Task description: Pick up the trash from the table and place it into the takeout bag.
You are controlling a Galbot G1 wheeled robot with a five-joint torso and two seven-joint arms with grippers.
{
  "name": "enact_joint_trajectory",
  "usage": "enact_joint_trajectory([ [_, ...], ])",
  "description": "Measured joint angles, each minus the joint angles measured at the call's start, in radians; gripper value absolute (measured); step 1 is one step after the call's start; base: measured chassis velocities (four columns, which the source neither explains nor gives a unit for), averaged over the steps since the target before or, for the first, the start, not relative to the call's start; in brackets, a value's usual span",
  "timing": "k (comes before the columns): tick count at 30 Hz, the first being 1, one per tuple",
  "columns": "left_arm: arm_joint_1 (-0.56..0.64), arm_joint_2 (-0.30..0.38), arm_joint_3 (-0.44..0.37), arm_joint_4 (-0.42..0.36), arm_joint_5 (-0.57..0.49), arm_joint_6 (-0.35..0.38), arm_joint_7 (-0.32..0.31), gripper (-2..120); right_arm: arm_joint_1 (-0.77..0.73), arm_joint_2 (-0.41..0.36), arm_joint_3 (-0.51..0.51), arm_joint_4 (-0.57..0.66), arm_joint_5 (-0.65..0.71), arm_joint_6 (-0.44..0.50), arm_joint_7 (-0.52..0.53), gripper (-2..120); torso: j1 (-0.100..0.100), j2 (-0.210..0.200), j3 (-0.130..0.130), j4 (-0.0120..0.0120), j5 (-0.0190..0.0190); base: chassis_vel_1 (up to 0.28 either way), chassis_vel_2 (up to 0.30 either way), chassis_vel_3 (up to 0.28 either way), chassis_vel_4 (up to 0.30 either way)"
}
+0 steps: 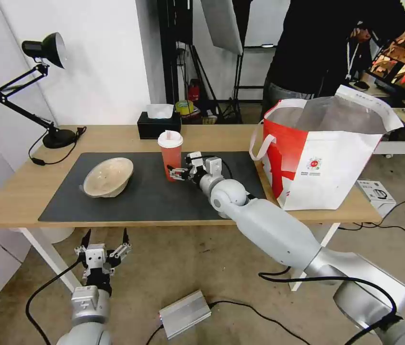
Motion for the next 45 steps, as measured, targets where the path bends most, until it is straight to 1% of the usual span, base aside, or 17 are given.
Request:
enact_joint_trajectory([
  [19,0.003,-0.003,-0.001,0.002,0.0,-0.009,-0.001,100,0.027,0.039,-0.013,-0.055,-0.01,0.01,-0.017,100,0.0,0.0,0.0,0.0,0.0,0.0,0.0,0.0,0.0],
  [29,0.006,-0.003,0.001,0.005,0.0,-0.012,-0.001,100,0.046,0.073,-0.021,-0.11,-0.023,0.021,-0.035,100,0.0,0.0,0.0,0.0,0.0,0.0,0.0,0.0,0.0],
  [45,-0.001,-0.003,0.006,0.018,0.0,-0.015,-0.001,100,0.062,0.105,-0.019,-0.175,-0.047,0.04,-0.056,100,0.0,0.0,0.0,0.0,0.0,0.0,0.0,0.0,0.0],
])
